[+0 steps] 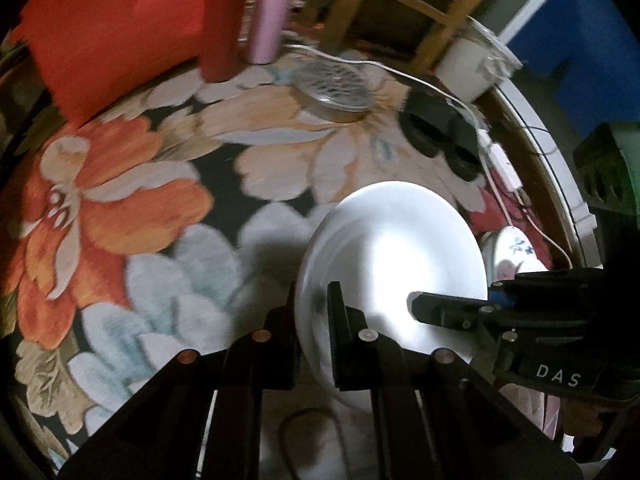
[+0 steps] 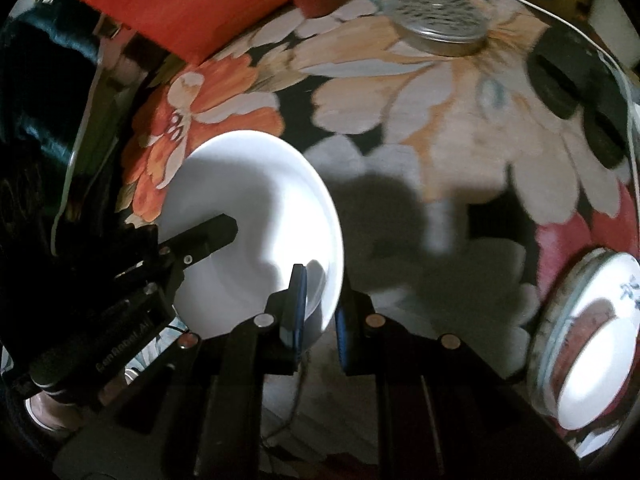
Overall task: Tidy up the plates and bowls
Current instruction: 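Carry the last white bowl with the right gripper toward the plate stack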
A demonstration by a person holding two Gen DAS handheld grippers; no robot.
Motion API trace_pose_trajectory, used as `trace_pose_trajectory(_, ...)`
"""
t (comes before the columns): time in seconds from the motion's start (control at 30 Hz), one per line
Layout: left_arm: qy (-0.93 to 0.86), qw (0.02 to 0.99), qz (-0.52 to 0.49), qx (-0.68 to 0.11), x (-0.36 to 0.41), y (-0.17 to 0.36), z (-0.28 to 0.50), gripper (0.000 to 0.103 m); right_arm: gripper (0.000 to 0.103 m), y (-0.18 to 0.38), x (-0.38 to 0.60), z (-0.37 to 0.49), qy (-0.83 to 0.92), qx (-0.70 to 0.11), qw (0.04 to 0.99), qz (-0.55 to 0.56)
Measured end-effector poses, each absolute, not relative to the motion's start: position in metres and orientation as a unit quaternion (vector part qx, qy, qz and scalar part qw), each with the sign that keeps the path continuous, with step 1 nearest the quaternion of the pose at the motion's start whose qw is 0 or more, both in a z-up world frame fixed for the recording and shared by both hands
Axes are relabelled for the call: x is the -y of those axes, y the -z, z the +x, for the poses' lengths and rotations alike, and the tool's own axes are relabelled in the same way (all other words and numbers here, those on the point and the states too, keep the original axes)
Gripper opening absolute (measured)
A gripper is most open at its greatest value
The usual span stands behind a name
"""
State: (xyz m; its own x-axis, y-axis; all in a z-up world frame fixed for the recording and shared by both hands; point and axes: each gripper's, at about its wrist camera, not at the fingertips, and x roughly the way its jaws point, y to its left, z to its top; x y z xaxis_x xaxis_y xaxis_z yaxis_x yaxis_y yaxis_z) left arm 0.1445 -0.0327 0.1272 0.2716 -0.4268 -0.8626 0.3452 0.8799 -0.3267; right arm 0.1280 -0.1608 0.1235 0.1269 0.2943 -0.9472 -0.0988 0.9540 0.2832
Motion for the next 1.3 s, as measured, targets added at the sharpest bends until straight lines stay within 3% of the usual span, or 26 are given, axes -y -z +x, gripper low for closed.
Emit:
trace_pose_trajectory(1.0,0.371,0.765,0.025,-0.526,0.237,-0.157,0.107,0.009,0.014,-0.158,0.346,0.062,0.001,-0.624,0.765,0.158)
trace_pose_trajectory(1.3,0.409,0.729,0.063,-0.546,0.307,-0.137,0.077,0.009,0.014,-0.145,0.406,0.027,0.052,-0.634,0.747,0.195)
